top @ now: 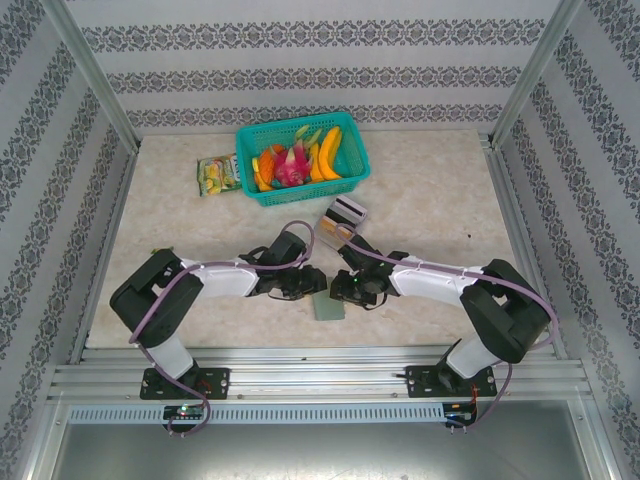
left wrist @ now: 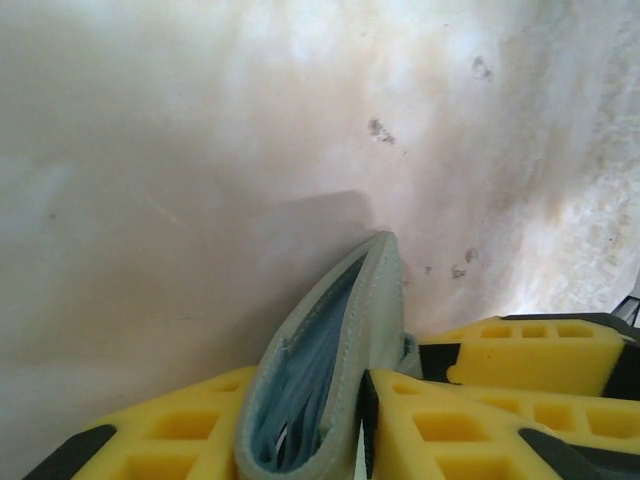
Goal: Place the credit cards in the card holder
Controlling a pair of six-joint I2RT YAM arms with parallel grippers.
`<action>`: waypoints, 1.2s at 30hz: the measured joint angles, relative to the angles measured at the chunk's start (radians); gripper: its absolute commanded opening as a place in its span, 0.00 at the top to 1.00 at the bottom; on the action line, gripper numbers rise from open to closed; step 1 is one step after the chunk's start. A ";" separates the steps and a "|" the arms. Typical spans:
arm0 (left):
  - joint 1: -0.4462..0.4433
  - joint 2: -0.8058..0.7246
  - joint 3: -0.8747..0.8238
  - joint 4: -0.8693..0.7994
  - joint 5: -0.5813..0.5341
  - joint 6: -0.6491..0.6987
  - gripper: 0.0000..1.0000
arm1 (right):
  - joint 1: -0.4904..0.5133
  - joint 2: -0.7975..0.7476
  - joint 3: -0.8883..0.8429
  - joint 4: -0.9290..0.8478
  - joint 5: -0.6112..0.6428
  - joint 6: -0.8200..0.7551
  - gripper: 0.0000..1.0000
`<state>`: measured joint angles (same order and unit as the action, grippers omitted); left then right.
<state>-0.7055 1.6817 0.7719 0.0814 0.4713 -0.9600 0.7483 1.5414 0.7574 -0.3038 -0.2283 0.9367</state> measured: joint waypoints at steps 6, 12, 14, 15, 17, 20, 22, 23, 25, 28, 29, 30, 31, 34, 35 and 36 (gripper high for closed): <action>0.000 -0.043 0.000 0.001 -0.002 0.025 0.59 | 0.000 0.000 0.019 -0.031 0.003 -0.019 0.64; 0.000 -0.067 -0.001 0.009 0.000 0.035 0.73 | -0.007 -0.014 0.022 -0.059 0.012 -0.026 0.63; 0.000 -0.067 -0.001 0.011 0.000 0.035 0.85 | -0.013 -0.027 0.021 -0.067 0.018 -0.025 0.62; 0.000 -0.067 -0.001 0.011 0.000 0.035 0.86 | -0.014 -0.037 0.019 -0.066 0.023 -0.024 0.62; 0.001 -0.067 -0.001 0.011 0.000 0.034 0.89 | -0.018 -0.058 0.018 -0.066 0.026 -0.023 0.62; 0.001 -0.067 -0.001 0.016 0.003 0.027 0.89 | -0.018 -0.098 0.015 -0.054 0.028 -0.022 0.63; 0.001 -0.067 -0.001 0.021 0.003 0.019 0.88 | -0.017 -0.122 0.011 -0.036 0.024 -0.019 0.64; 0.001 -0.067 -0.001 0.023 0.003 0.016 0.88 | -0.017 -0.128 0.010 -0.026 0.020 -0.019 0.64; 0.001 -0.067 -0.001 0.025 0.003 0.011 0.88 | -0.013 -0.129 0.010 -0.005 0.016 -0.018 0.64; 0.001 -0.067 -0.001 0.025 0.003 0.007 0.88 | -0.004 -0.109 0.010 0.008 0.009 -0.017 0.66; 0.001 -0.067 -0.001 0.024 0.003 0.005 0.88 | -0.004 -0.097 0.010 0.013 0.005 -0.014 0.66; 0.001 -0.067 -0.003 0.024 0.001 0.004 0.88 | -0.004 -0.088 0.010 0.019 0.002 -0.014 0.66; 0.001 -0.066 -0.005 0.024 -0.001 0.002 0.88 | -0.004 -0.081 0.010 0.024 -0.002 -0.014 0.66; 0.001 -0.066 -0.009 0.019 -0.009 -0.002 0.88 | 0.000 -0.064 0.010 0.037 -0.010 -0.015 0.64; 0.002 -0.065 -0.009 0.014 -0.010 -0.003 0.88 | 0.001 -0.060 0.010 0.039 -0.010 -0.015 0.63; 0.003 -0.065 -0.009 0.012 -0.011 -0.006 0.89 | 0.002 -0.057 0.011 0.040 -0.010 -0.015 0.63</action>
<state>-0.7025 1.6169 0.7631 0.0933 0.4606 -0.9661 0.7502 1.4841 0.7681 -0.2642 -0.2382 0.9218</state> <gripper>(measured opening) 0.128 0.363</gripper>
